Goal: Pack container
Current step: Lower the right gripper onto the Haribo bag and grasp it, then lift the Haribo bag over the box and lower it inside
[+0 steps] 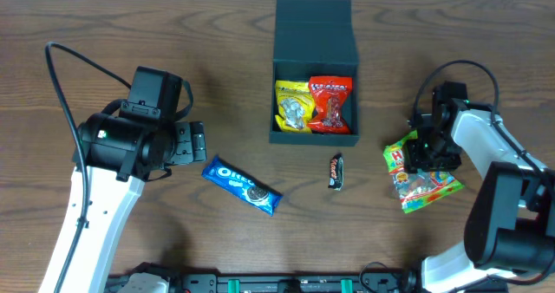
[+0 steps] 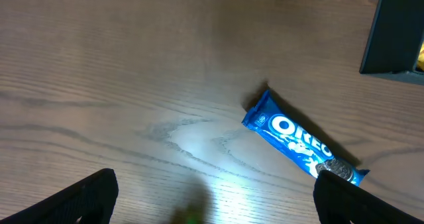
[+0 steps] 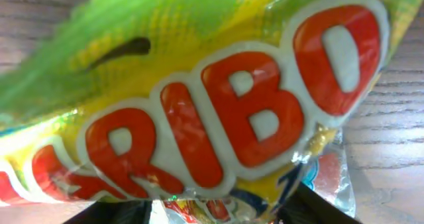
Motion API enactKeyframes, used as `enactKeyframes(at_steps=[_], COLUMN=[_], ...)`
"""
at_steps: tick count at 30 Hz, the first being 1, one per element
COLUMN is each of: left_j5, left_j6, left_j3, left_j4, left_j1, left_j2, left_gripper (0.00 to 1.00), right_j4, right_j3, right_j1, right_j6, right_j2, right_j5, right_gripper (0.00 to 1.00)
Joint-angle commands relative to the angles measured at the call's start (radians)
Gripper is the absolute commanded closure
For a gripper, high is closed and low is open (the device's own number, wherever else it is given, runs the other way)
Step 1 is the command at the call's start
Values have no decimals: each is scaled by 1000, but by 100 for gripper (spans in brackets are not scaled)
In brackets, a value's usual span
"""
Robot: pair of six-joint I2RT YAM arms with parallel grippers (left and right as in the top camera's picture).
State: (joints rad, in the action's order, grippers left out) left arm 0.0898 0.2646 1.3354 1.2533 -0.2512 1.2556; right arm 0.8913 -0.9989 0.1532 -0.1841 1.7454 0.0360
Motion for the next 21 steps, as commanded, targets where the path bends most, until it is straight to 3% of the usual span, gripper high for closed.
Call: enactKeyframes(at_steps=[1,4,6,9,21], left_j5=[17,17,17,17,17], left_j6=[-6,-6,-6,-6,-6], left_j3=[1,1,1,1,1], left_j4=[3,3,3,3,2], left_j1=[4,4,4,4,4], left_j2=[-6,-6,-6,-6,-6], left_gripper=[5,5,5,5,5], right_j4=[-14,-19,-26,-35,99], right_j3=[19,19,19,19,-149], right_j1=[-4,-4,-4,-4,-4], right_j6=[16,16,19,38,61], right_j2=[9,9,9,9,9], right_j5=[-11,-12,-18,-18,-72], right_gripper=[50,63,80,97,99])
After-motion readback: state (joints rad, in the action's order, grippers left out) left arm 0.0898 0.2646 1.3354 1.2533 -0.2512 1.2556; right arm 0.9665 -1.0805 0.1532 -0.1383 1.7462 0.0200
